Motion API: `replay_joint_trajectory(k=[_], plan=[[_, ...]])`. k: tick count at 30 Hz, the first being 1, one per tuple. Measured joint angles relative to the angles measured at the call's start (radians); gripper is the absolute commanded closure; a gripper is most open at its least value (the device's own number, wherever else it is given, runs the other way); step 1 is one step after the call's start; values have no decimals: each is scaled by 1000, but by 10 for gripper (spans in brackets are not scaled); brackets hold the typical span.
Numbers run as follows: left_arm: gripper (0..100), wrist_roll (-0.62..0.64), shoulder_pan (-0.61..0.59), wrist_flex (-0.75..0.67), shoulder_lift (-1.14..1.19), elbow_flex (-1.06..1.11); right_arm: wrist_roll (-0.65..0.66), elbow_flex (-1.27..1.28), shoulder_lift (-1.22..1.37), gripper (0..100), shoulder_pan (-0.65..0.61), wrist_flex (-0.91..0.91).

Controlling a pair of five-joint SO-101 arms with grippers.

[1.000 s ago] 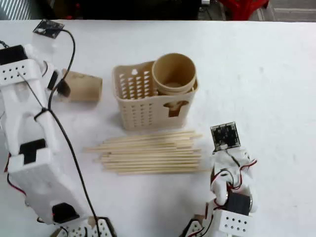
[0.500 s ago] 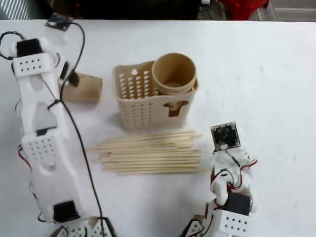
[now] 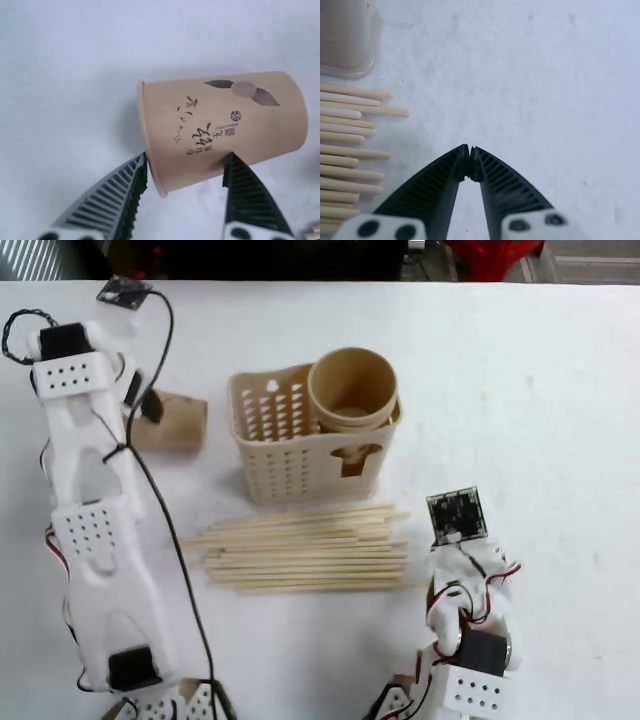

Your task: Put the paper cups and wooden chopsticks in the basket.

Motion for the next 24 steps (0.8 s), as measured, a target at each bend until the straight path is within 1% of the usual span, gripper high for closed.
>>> replay_joint_trajectory(k=[4,5,11,13,19,24], plan=[[752,0,0,8,8,0,0,0,0,978,0,0],[769,0,0,11,8,2,0,0,0,978,0,0],[932,0,2,12,-28,92,0,0,0,978,0,0],[972,-2,2,12,-31,109,0,0,0,978,0,0],[977,0,28,11,-38,123,0,0,0,978,0,0],[977,0,31,11,-130,126,0,0,0,978,0,0]])
